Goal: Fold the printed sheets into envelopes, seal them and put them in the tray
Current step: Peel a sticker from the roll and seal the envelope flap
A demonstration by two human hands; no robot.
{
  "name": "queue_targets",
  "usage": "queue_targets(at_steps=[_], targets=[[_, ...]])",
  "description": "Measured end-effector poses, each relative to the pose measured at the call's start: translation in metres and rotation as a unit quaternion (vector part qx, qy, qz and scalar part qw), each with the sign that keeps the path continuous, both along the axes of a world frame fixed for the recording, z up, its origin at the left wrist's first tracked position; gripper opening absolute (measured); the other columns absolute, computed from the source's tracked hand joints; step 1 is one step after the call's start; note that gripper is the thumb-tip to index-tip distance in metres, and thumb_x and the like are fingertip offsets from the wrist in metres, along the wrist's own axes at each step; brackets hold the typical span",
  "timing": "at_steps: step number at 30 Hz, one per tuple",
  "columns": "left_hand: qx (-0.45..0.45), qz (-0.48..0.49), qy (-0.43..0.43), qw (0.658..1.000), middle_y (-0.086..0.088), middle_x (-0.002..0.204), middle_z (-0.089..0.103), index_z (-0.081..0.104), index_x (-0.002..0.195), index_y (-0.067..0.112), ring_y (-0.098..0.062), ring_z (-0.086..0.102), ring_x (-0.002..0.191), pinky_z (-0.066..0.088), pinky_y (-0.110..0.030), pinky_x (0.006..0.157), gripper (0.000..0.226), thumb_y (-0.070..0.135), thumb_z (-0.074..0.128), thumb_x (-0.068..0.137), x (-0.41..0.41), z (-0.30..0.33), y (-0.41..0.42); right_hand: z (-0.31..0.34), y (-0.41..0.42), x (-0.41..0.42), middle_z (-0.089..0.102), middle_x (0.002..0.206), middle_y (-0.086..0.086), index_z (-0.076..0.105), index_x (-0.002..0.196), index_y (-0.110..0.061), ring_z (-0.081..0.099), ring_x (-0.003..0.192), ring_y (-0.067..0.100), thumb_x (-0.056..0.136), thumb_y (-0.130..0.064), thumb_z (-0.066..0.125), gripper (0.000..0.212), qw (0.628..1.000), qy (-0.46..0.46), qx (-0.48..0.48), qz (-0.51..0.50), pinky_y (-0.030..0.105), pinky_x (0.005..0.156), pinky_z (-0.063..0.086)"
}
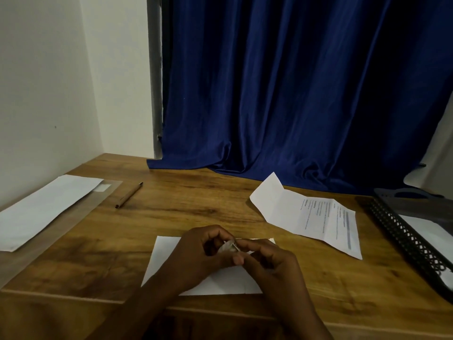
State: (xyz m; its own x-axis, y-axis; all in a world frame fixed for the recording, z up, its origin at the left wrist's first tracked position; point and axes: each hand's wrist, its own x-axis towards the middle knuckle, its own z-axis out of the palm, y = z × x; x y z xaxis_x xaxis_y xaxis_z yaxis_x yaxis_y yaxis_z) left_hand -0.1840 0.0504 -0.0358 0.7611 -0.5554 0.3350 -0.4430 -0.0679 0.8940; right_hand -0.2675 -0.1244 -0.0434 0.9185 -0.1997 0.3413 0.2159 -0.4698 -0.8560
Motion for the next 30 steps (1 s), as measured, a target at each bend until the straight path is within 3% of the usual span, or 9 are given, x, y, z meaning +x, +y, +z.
queue_targets(at_steps=[5,9,13,20,30], targets=[[0.034,-0.024,-0.002,0.999,-0.002,0.095,0.075,0.072,0.11,0.038,-0.025,0.071,0.083,0.06,-0.05,0.076,0.053,0.056,0.089,0.063,-0.0005,-0.0018,0.0018,0.0019,-0.0053,-0.0007,0.078,0.091,-0.012,0.079,0.101,-0.038,0.072,0.084,0.008,0.095,-0.022,0.065,0.022,0.998,0.01,0.054,-0.006,0.021,0.076,0.057],[0.045,-0.034,-0.018,0.998,0.004,0.093,0.075,0.071,0.118,0.04,-0.013,0.069,0.075,0.059,-0.032,0.07,0.046,0.04,0.087,0.075,-0.0016,-0.0018,0.0025,0.0019,-0.0074,0.0004,0.078,0.081,-0.005,0.081,0.093,-0.036,0.071,0.079,0.01,0.098,-0.02,0.061,0.026,0.997,0.019,0.073,-0.015,0.021,0.073,0.057],[0.046,-0.031,-0.016,0.998,0.005,0.093,0.074,0.071,0.12,0.037,-0.009,0.068,0.076,0.057,-0.026,0.073,0.044,0.019,0.083,0.082,-0.0006,-0.0027,0.0026,0.0032,-0.0084,-0.0003,0.077,0.078,-0.008,0.081,0.088,-0.036,0.07,0.079,0.006,0.098,-0.018,0.062,0.028,0.996,0.008,0.083,-0.019,0.014,0.07,0.052],[0.083,-0.034,-0.035,0.995,0.019,0.117,0.069,0.065,0.126,0.037,-0.012,0.067,0.099,0.054,-0.023,0.069,0.048,0.014,0.078,0.087,0.0028,-0.0038,0.0052,0.0053,-0.0089,-0.0025,0.077,0.079,-0.004,0.08,0.085,-0.027,0.071,0.072,0.011,0.091,-0.011,0.07,0.019,0.993,-0.008,0.115,-0.011,0.015,0.066,0.054],[0.085,-0.022,-0.028,0.996,0.018,0.112,0.07,0.066,0.122,0.036,-0.013,0.067,0.094,0.057,-0.025,0.072,0.042,0.014,0.077,0.088,0.0054,-0.0053,0.0048,0.0059,-0.0092,-0.003,0.076,0.073,-0.006,0.077,0.081,-0.023,0.07,0.067,0.007,0.089,-0.01,0.072,0.016,0.995,-0.002,0.096,-0.042,0.012,0.062,0.053]])
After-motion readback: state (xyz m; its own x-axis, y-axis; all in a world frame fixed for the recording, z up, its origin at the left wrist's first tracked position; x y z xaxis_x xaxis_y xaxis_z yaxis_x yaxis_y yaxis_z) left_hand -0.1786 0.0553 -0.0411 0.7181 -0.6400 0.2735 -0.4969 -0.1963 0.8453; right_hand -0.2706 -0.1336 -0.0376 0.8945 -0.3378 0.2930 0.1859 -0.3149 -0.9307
